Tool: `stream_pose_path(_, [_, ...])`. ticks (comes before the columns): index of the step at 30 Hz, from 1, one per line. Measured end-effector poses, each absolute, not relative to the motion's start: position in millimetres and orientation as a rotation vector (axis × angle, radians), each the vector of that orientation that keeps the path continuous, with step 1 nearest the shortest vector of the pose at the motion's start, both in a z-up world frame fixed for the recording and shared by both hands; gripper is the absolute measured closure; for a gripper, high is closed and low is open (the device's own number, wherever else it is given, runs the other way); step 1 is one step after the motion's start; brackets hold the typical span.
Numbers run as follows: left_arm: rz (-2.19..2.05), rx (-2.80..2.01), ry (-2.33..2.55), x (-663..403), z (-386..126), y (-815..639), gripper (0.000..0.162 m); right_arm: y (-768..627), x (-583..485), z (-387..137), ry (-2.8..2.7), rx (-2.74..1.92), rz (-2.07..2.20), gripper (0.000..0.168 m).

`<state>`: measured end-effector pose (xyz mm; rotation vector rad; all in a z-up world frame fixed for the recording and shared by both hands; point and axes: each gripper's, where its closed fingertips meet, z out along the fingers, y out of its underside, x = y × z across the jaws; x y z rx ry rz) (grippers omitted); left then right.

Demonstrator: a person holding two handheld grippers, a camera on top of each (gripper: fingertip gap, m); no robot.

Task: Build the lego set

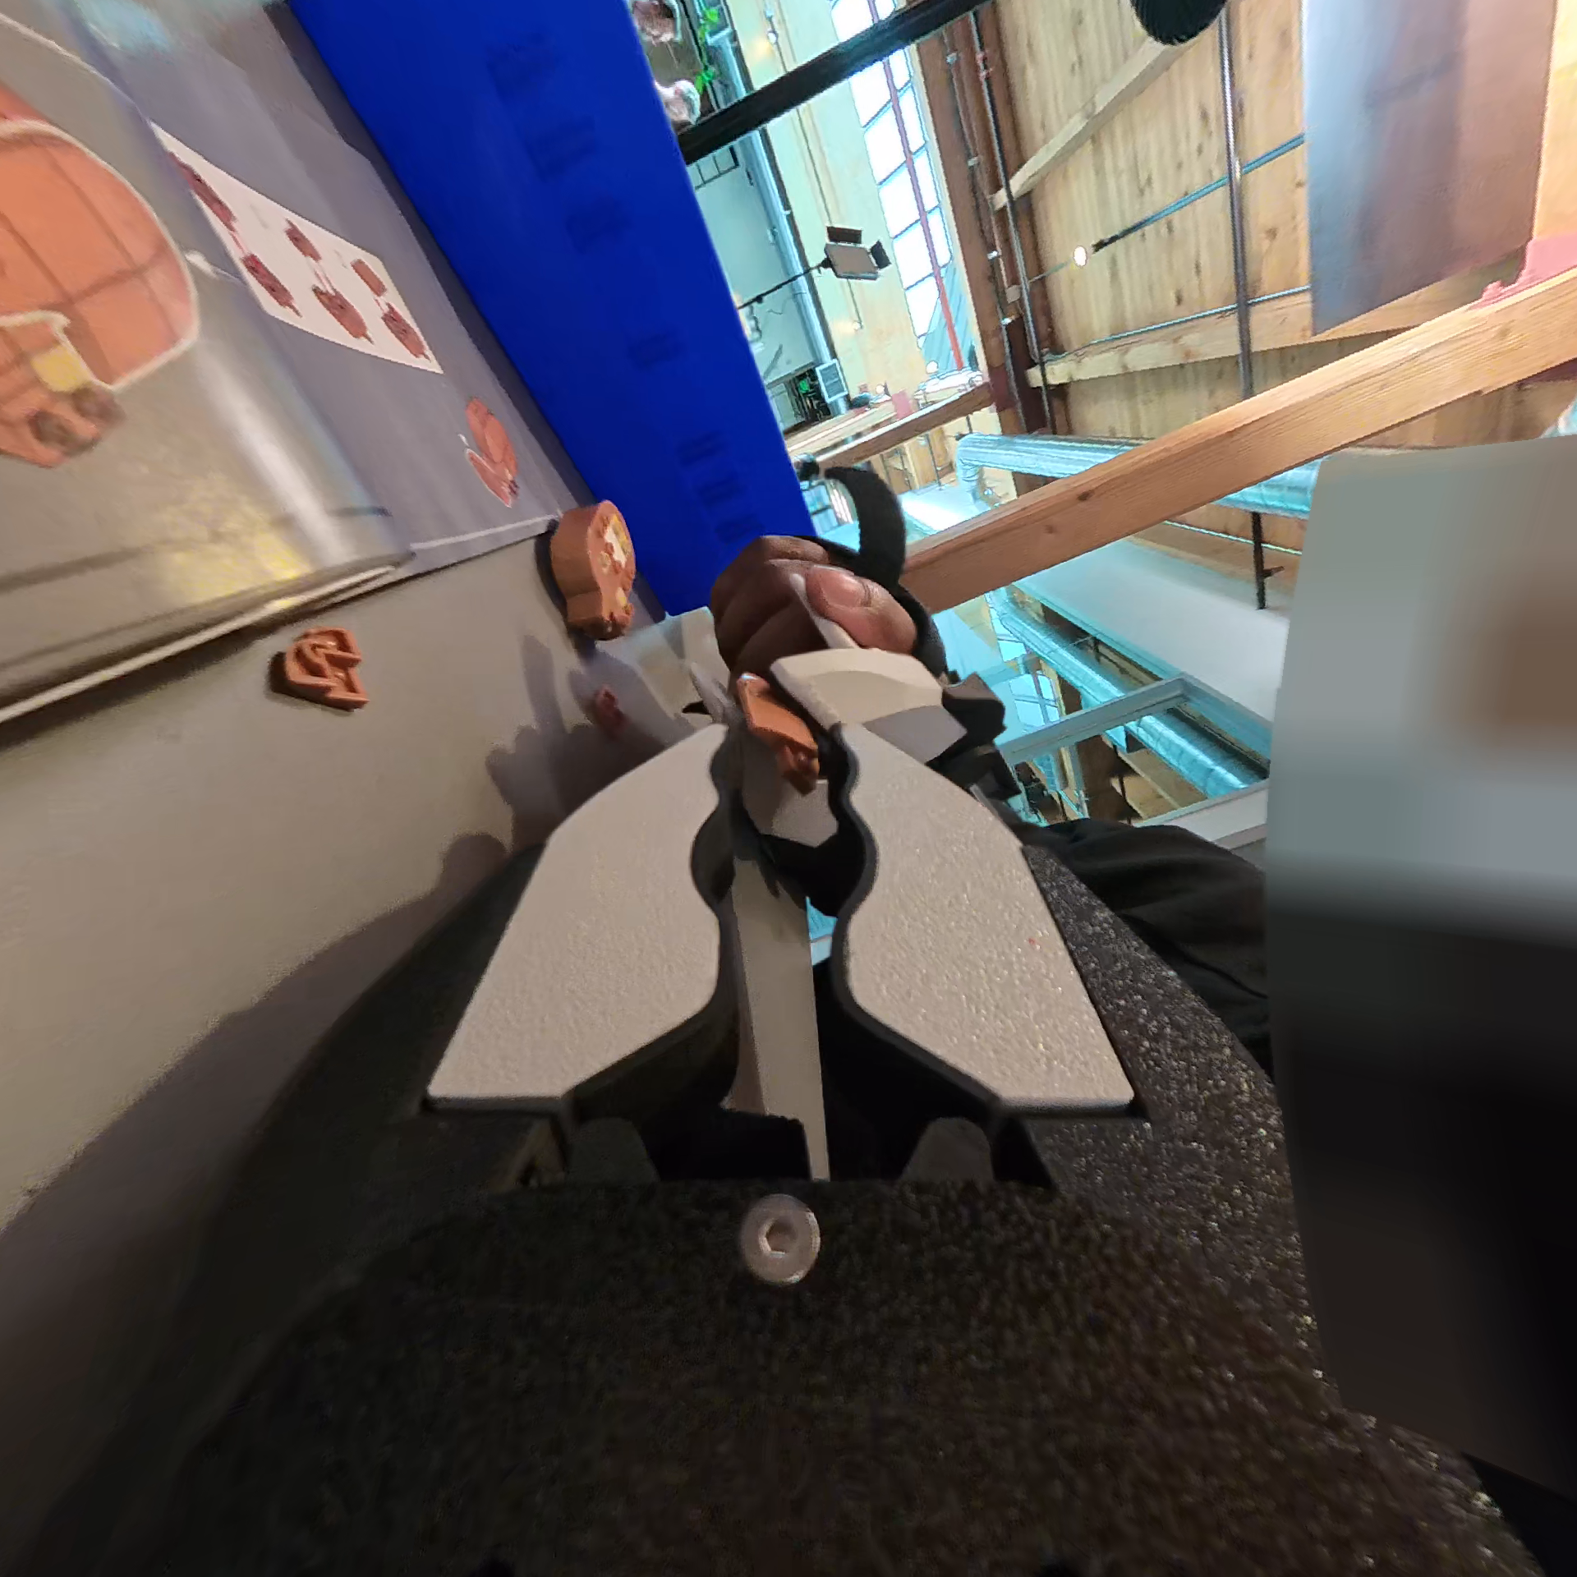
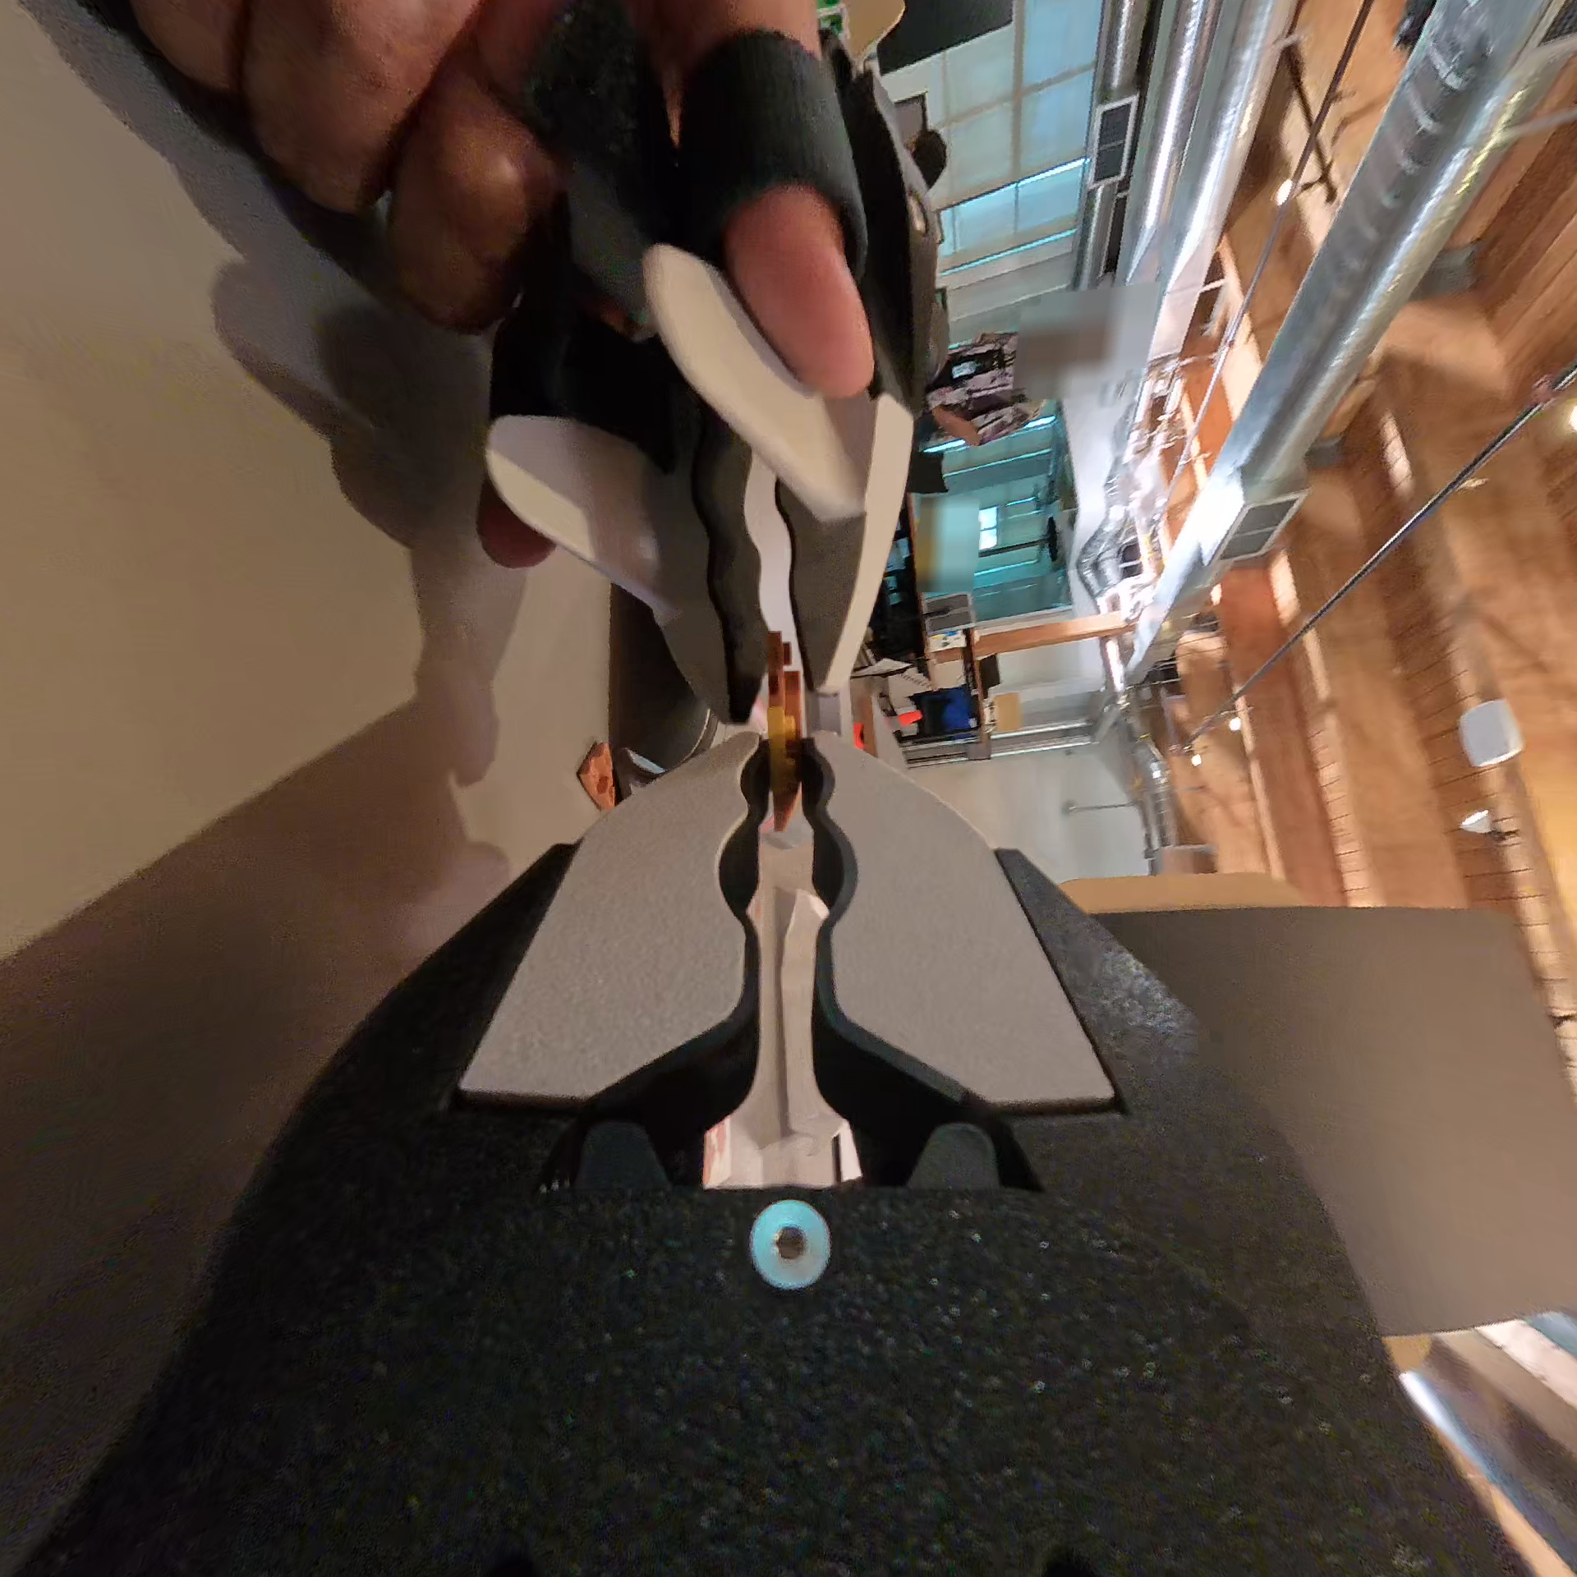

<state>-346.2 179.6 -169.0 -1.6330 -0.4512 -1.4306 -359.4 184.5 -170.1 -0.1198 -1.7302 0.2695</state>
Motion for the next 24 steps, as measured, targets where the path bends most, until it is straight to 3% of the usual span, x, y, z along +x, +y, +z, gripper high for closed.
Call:
stream_pose_path(2, [-1.435, -1.63, -0.43, -342.9, -168.6, 179.2, 0.152, 183.8, -360.0, -172.9, -1.733, -0.115, 0.251, 0.16])
stream_pose_path(5, [-1.403, -1.612, -0.372, -343.8, -162.3, 178.0, 0.154, 183.0, -358.9, -175.5, -1.781, -0.211, 0.358, 0.138])
stream_pose_path(10, [-1.176, -1.682, -0.122, -343.3, -155.1, 174.3, 0.156, 171.4, -344.6, -180.5, -1.989, -0.753, 1.015, 0.106])
stream_pose_path(17, [-1.043, -1.716, 0.109, -328.0, -154.7, 171.8, 0.156, 165.3, -326.0, -159.4, -1.926, -1.218, 1.8, 0.119])
stream_pose_path(24, [-1.004, -1.72, 0.202, -321.6, -155.1, 169.8, 0.156, 164.9, -324.0, -158.6, -1.864, -1.372, 2.022, 0.13])
